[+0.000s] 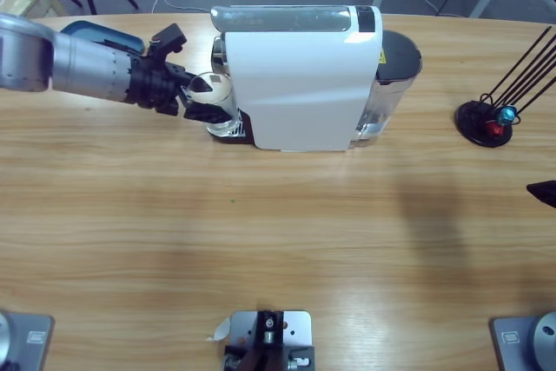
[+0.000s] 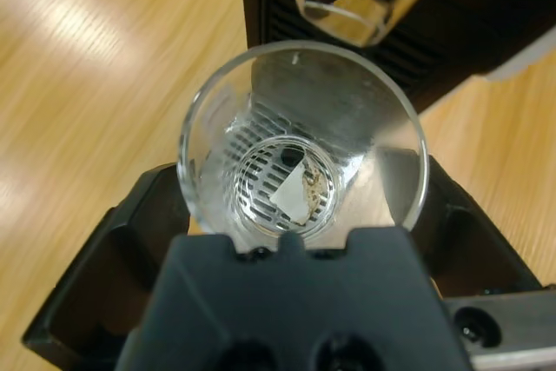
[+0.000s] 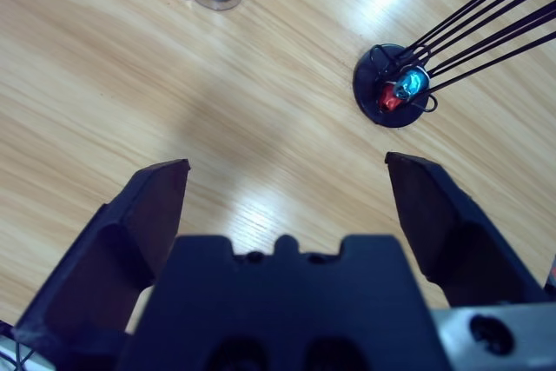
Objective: Pour coffee
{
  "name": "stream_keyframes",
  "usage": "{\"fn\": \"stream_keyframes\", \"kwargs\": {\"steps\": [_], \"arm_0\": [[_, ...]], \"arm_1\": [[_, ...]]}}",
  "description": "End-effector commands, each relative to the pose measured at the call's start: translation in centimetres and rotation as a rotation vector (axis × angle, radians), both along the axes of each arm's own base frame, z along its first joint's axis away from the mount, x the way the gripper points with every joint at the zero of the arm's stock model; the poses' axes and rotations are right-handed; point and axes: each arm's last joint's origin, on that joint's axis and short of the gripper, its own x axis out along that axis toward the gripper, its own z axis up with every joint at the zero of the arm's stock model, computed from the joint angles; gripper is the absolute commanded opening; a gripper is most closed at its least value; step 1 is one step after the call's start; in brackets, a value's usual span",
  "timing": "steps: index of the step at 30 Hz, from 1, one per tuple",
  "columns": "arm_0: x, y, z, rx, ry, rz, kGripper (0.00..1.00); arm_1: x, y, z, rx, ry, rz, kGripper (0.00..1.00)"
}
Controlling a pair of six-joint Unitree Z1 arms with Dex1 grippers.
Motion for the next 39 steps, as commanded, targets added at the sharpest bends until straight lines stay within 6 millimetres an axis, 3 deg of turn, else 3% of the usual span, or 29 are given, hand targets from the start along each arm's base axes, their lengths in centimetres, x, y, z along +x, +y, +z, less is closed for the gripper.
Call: {"fn": "stream_keyframes", "kwargs": {"steps": [1,8,13,20,26,34,39], "arm_0": [[0.8,-1.5,-1.5,-0.008,0.041,-0.033,0.904],[-0.3,-1.2,-1.5,-0.014,0.06,-0.052,0.905],[-0.9,-0.6,-0.8,0.0,0.036,-0.032,0.968],[-1.2,-0.3,1.0,-0.02,-0.024,-0.016,1.0],[-3.5,1.9,2.7,-0.057,-0.04,-0.013,1.0],[-6.8,6.5,6.5,-0.033,-0.134,0.121,1.0],[-11.0,8.0,8.8,0.01,-0.085,0.132,1.0]], "arm_1": [[-0.2,-0.4,-0.5,-0.004,-0.008,-0.016,0.973],[-0.2,-0.4,-0.5,-0.004,-0.009,-0.016,0.974],[-0.2,-0.4,-0.5,-0.003,-0.007,-0.014,0.973],[-0.3,-0.5,-0.5,-0.009,-0.002,-0.014,0.977],[-0.2,-0.4,-0.6,-0.012,0.001,-0.013,0.999],[-0.3,-0.6,-0.5,-0.003,-0.009,-0.015,1.0],[0.7,0.7,2.2,0.067,-0.068,-0.055,1.0]]}}
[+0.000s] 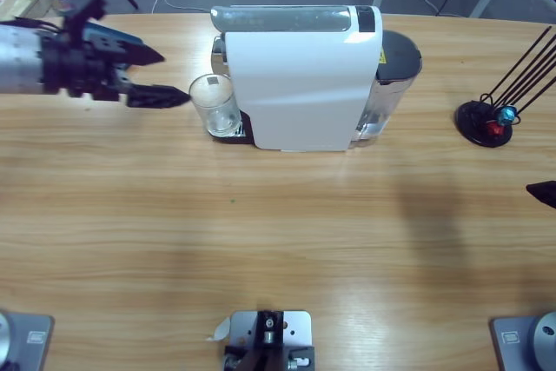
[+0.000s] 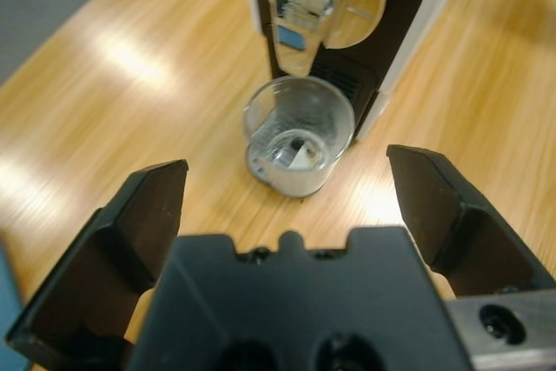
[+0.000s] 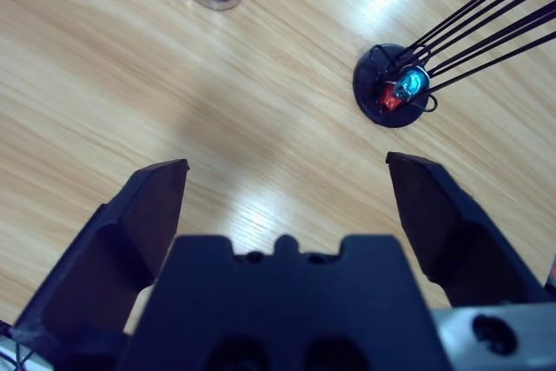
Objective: Pour coffee
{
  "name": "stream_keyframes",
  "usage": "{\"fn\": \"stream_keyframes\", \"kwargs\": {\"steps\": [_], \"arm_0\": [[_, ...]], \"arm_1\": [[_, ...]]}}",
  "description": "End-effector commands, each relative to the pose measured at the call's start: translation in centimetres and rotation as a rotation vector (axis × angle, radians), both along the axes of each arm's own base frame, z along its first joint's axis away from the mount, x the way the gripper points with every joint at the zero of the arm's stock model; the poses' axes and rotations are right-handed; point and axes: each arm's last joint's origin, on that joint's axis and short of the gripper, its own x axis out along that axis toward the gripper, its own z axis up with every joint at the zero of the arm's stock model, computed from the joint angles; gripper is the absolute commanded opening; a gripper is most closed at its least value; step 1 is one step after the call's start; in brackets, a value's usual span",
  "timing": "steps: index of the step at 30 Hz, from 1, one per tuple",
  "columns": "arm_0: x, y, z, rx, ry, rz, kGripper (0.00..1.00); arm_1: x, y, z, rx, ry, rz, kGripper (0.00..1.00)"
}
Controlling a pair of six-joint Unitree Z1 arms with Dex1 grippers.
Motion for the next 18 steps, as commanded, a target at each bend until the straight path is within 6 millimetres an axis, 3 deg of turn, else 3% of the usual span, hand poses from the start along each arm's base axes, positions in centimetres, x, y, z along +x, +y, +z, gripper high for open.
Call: {"fn": "stream_keyframes", "kwargs": {"steps": [1,5,9,10,11,13,14,18], "arm_0": [[-6.0,2.9,2.5,0.07,0.083,0.051,1.0],[-7.9,3.8,3.7,0.109,0.132,0.051,1.0],[-9.9,3.6,5.1,0.131,0.147,-0.002,1.0],[-10.5,3.7,5.4,0.138,0.146,-0.012,1.0],[-10.8,3.9,5.6,0.141,0.146,-0.015,1.0],[-11.1,4.1,5.6,0.146,0.144,-0.009,1.0],[-11.1,4.1,5.6,0.15,0.142,-0.004,1.0],[-10.9,4.0,5.9,0.15,0.136,0.004,1.0]], "arm_1": [[1.2,1.4,3.1,0.079,-0.075,-0.059,1.0],[4.1,3.9,5.4,0.089,-0.068,-0.094,1.0],[7.9,4.2,7.3,0.143,-0.036,-0.188,0.99],[9.3,4.3,8.1,0.162,-0.03,-0.214,0.844],[11.0,4.7,8.7,0.164,-0.015,-0.221,0.561],[14.9,6.2,10.6,0.166,0.033,-0.189,0.357],[16.5,7.0,11.5,0.168,0.052,-0.178,0.039],[20.9,9.9,12.8,0.139,0.081,-0.131,0.0]]}}
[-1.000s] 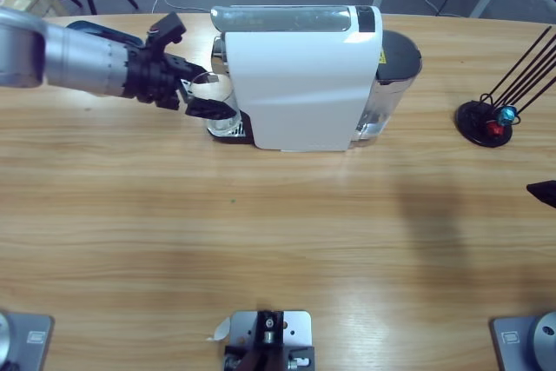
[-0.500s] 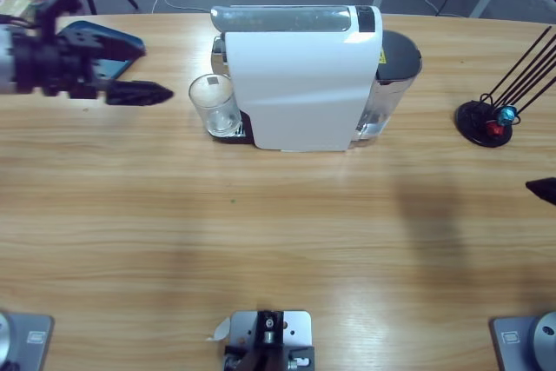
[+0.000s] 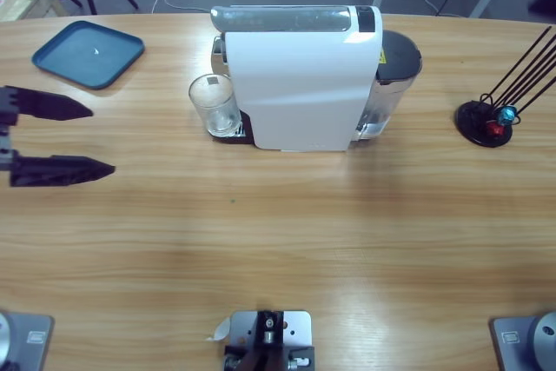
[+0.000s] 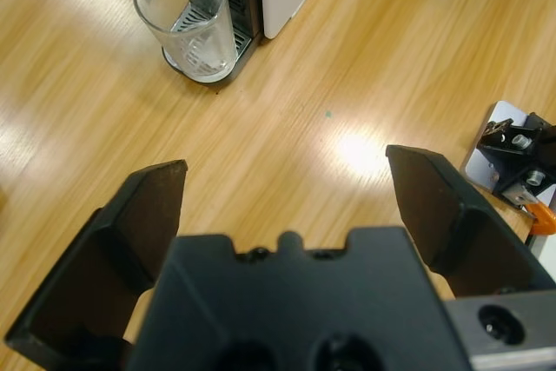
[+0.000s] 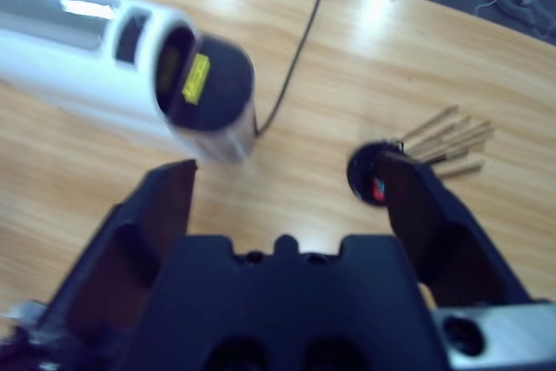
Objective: Pour coffee
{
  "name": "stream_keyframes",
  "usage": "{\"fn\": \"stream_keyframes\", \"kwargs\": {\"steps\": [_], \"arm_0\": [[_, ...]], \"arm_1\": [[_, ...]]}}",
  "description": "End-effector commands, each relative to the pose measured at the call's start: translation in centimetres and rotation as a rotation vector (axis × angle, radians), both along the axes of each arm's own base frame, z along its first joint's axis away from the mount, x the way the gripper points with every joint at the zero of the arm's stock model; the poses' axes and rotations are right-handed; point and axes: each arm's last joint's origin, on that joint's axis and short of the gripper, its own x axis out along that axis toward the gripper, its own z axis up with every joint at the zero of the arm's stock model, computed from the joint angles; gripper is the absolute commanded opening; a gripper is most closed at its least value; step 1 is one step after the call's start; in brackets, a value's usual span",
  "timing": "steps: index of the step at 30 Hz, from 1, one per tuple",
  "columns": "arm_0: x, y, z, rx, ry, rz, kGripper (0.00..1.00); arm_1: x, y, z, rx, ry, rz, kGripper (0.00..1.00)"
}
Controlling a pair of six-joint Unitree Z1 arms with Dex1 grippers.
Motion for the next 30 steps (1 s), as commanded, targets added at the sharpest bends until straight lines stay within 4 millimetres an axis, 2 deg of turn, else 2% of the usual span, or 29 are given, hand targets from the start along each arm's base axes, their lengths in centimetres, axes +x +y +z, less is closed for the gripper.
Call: {"fn": "stream_keyframes", "kwargs": {"steps": [1,6,10,14,23,30], "arm_0": [[-0.5,0.3,0.2,0.025,-0.003,0.024,1.0],[-0.2,0.1,-0.4,0.041,0.006,0.034,1.0],[0.2,-0.1,-0.6,0.038,0.002,0.034,1.0],[0.3,-0.2,-1.1,0.044,0.01,0.034,1.0],[0.8,-0.5,-1.8,0.051,0.02,0.034,1.0],[1.1,-0.6,-1.8,0.045,0.009,0.037,1.0]], "arm_1": [[10.7,6.3,0.9,-0.067,0.137,0.088,0.0],[12.9,9.7,-1.1,-0.058,0.2,0.163,0.0],[13.7,11.2,-2.8,-0.053,0.257,0.214,0.0],[13.7,11.5,-3.2,-0.069,0.261,0.211,0.0],[15.1,12.8,-5.4,-0.096,0.307,0.224,0.0],[14.7,12.9,-5.4,-0.109,0.314,0.231,0.0]]}}
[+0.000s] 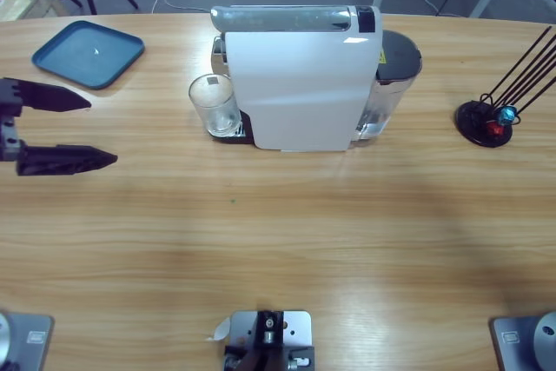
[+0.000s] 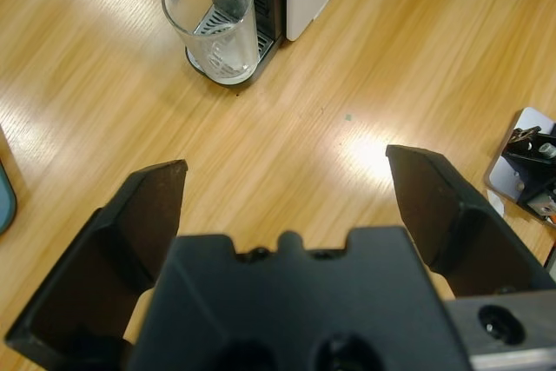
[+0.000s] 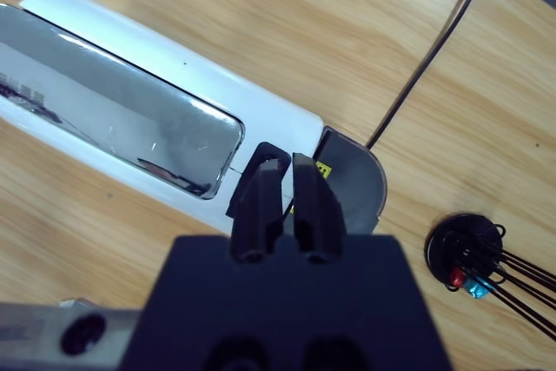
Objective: Pour coffee
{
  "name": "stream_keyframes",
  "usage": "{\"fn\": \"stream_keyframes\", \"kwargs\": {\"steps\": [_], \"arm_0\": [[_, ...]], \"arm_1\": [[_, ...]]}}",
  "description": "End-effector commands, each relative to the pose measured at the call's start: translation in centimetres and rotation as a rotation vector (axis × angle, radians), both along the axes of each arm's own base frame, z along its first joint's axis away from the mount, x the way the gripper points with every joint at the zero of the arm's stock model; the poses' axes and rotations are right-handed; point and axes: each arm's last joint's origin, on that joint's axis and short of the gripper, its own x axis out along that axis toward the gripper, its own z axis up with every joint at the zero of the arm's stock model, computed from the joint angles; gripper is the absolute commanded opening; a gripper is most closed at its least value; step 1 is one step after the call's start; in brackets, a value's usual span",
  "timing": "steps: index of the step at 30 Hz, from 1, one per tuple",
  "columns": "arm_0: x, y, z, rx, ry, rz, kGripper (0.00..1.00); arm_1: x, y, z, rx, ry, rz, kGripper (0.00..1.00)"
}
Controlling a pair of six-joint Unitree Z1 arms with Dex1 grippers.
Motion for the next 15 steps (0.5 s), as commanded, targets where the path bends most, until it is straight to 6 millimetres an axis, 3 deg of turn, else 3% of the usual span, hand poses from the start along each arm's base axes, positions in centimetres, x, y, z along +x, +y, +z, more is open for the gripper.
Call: {"fn": "stream_keyframes", "kwargs": {"steps": [1,15], "arm_0": [[0.4,-0.3,-1.7,0.031,0.039,0.006,1.0],[0.7,-0.5,-2.1,0.033,0.041,0.011,1.0]], "arm_1": [[0.5,1.2,-2.1,-0.045,0.057,0.037,0.0],[1.2,2.0,-3.4,-0.06,0.08,0.043,0.0]]}}
